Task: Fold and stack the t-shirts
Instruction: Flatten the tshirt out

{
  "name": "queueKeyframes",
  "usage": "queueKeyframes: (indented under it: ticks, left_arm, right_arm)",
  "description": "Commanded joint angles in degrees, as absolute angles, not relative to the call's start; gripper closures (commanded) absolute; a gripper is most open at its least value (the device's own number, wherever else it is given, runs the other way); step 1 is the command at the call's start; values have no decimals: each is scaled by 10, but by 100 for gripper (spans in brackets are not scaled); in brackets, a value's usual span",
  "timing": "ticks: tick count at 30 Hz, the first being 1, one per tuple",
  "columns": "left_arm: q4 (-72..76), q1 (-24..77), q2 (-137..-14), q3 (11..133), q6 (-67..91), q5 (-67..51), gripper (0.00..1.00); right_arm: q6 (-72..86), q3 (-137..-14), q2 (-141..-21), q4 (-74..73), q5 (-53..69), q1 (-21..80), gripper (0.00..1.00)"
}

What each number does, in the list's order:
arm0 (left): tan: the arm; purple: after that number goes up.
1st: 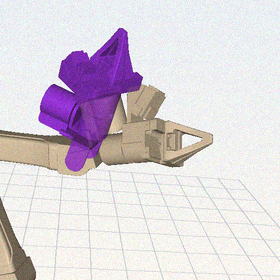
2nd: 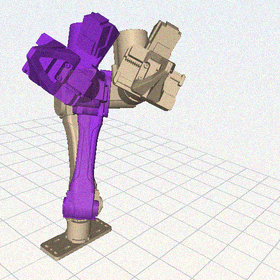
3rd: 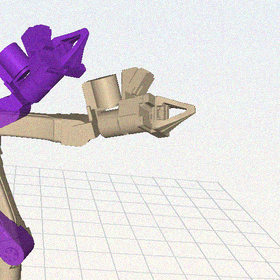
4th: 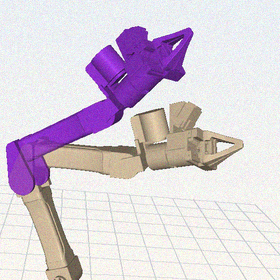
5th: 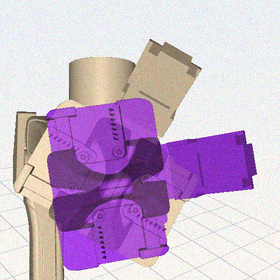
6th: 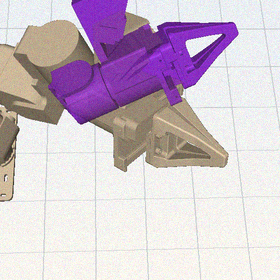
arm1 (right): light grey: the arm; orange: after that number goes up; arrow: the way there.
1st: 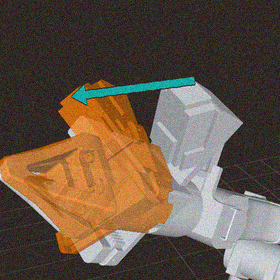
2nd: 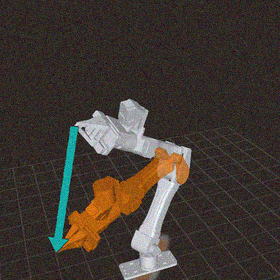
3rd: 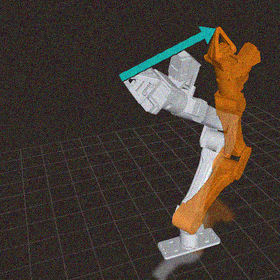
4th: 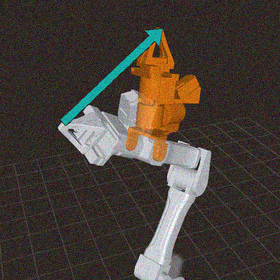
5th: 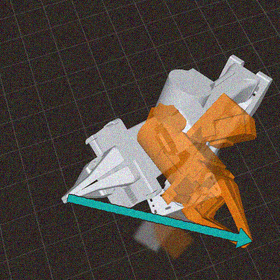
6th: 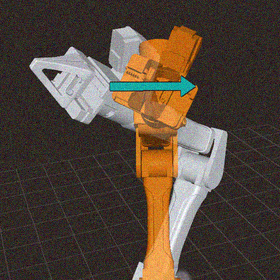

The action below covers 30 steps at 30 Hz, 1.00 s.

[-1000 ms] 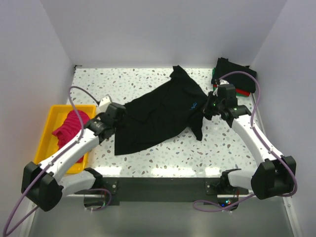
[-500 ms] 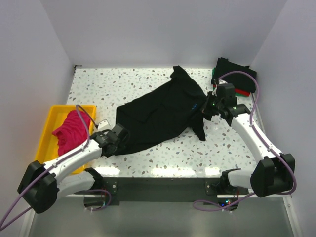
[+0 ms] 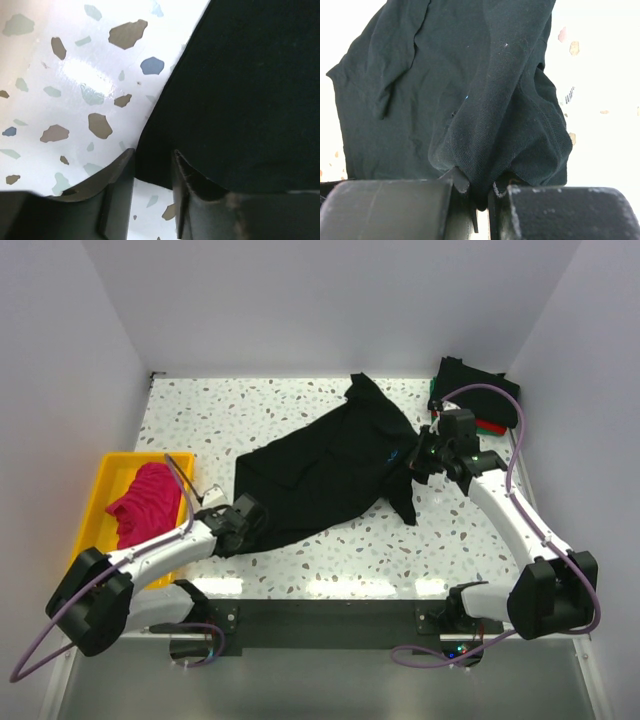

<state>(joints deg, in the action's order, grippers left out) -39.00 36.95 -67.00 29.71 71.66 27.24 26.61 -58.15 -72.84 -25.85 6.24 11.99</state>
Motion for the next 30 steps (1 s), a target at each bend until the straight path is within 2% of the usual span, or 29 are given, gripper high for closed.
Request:
queueKeyframes:
  ticks: [1, 2, 4, 13, 16, 20, 23, 27, 30]
  left_arm:
    - [-341, 368, -689, 295, 726, 290, 72]
    - [-343, 360, -688, 301, 716, 293, 86]
    - [-355, 349, -678, 330, 698, 302, 100]
    - [-424, 229, -543, 475, 560, 358, 100]
    - [-434, 209, -515, 525, 516, 374, 100]
    - [-438, 190, -518, 581, 475, 383, 100]
    - [-411, 176, -537, 602, 455, 369, 100]
    - [-374, 169, -583, 609, 445, 320, 100]
    - [-370, 168, -617, 609, 444, 293, 100]
  right_arm:
    - [269, -592, -725, -252, 78, 120, 95]
    - [269, -592, -722, -256, 78, 121, 95]
    - [270, -599, -722, -271, 75, 121, 96]
    - [270, -615, -691, -357, 55, 120, 94]
    - [267, -619, -679, -377, 35, 120, 86]
    - [257, -638, -699, -396, 0, 119, 80]
    - [258, -657, -750, -379, -38, 107, 69]
    - [259, -698, -807, -368, 65, 99, 67]
    - [285, -606, -747, -322, 78, 109, 56]
